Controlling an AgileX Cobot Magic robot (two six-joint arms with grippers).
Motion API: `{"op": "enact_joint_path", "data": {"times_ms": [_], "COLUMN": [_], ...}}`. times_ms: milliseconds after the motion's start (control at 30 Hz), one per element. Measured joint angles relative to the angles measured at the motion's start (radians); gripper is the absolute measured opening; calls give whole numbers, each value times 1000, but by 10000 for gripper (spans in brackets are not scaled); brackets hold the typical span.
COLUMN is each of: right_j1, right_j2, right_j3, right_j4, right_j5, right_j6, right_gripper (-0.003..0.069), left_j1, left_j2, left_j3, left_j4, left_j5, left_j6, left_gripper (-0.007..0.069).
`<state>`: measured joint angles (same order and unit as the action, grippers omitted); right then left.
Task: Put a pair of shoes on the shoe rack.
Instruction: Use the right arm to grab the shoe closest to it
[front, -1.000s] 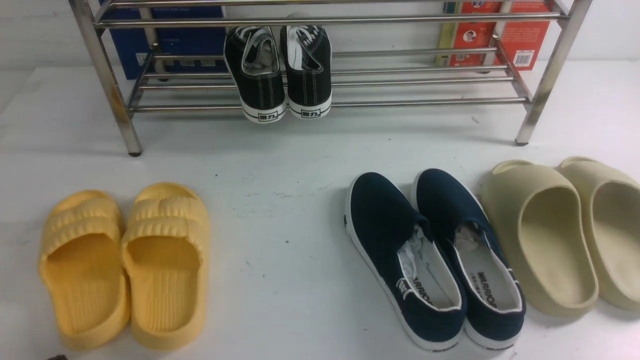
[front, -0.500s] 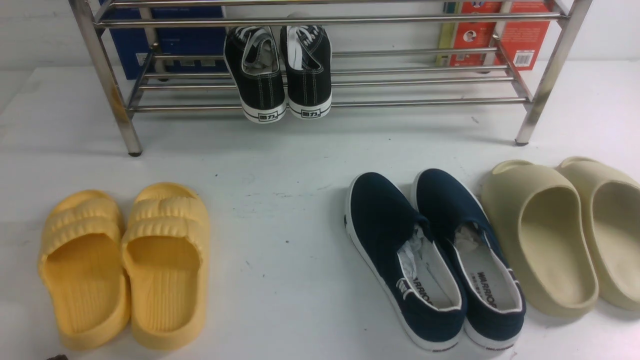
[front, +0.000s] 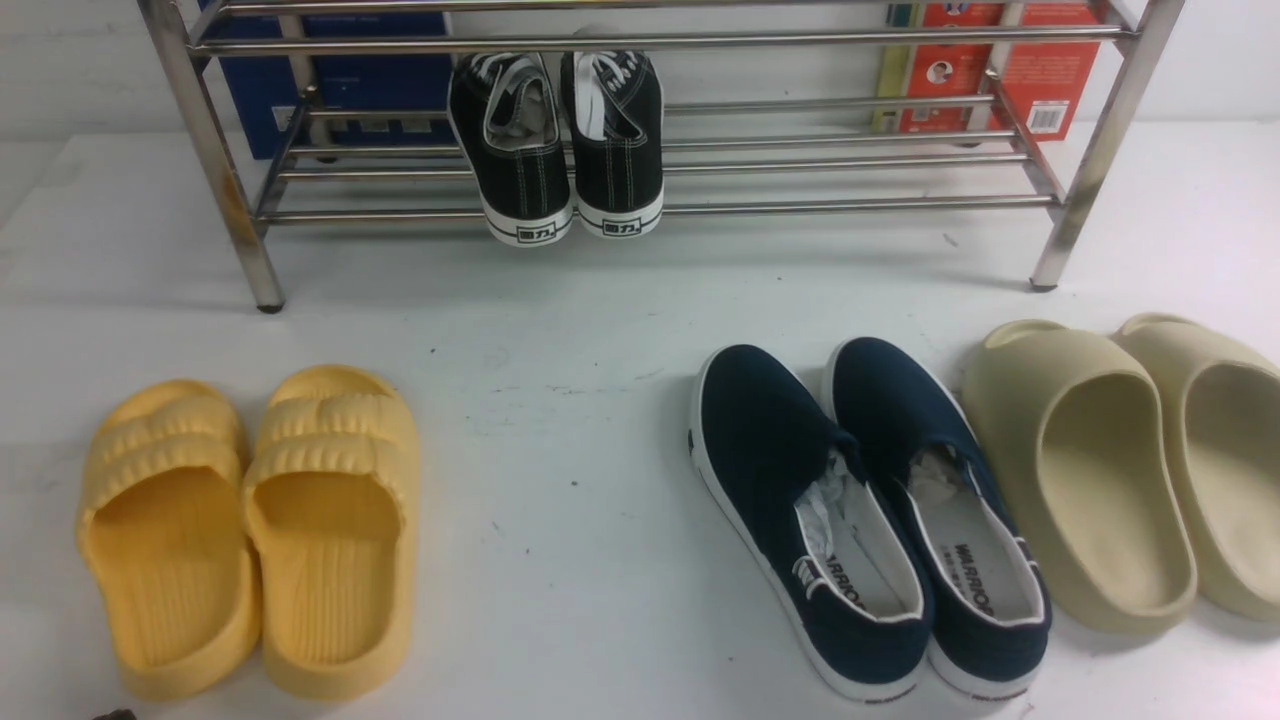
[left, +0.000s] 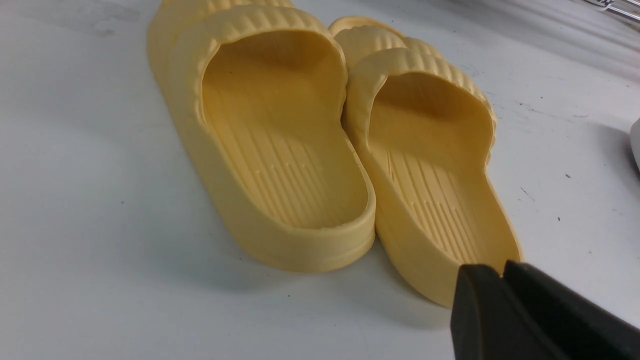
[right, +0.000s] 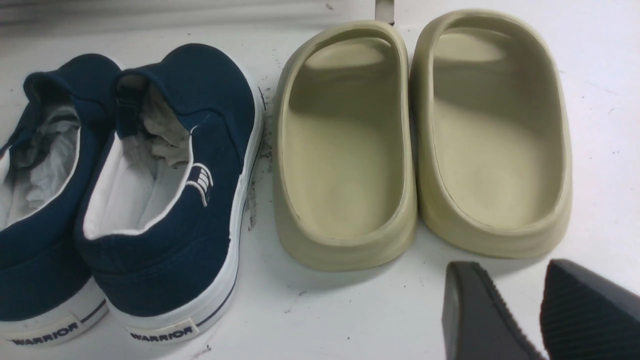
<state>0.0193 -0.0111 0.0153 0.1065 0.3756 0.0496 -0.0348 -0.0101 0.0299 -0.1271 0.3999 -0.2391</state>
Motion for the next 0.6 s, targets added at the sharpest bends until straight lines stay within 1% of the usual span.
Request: {"op": "enact_joint_path", "data": {"times_ms": [67, 167, 200, 233, 267, 333, 367, 400, 433, 533, 600], "right_j1": [0, 0, 0, 0, 0, 0, 0, 0, 0, 1, 1], "right_j2": [0, 0, 0, 0, 0, 0, 0, 0, 0, 64, 206], "right_j3": [5, 10, 10, 10, 10, 10, 10, 5, 3, -126, -273], "right_j4": [66, 214, 236, 316, 357, 419, 419, 458, 463, 461, 428], "right_j5": [-22, -77, -86, -124, -144, -177, -177, -165, -159, 50, 226], "right_j6": [40, 124, 129, 172, 187, 197, 197, 199, 199, 146, 59], "right_gripper": [239, 239, 239, 239, 239, 239, 239, 235, 234, 180, 115], "left_j1": [0, 0, 0, 0, 0, 0, 0, 0, 0, 0, 0], "left_j2": [0, 0, 0, 0, 0, 0, 0, 0, 0, 0, 0], "left_j3": [0, 0, 0, 0, 0, 0, 0, 0, 0, 0, 0], "left_j4": [0, 0, 0, 0, 0, 0, 0, 0, 0, 0, 0], "left_j5": [0, 0, 0, 0, 0, 0, 0, 0, 0, 0, 0], "left_j6": [0, 0, 0, 0, 0, 0, 0, 0, 0, 0, 0], "left_gripper": [65, 65, 65, 65, 65, 65, 65, 67, 67, 71, 71]}}
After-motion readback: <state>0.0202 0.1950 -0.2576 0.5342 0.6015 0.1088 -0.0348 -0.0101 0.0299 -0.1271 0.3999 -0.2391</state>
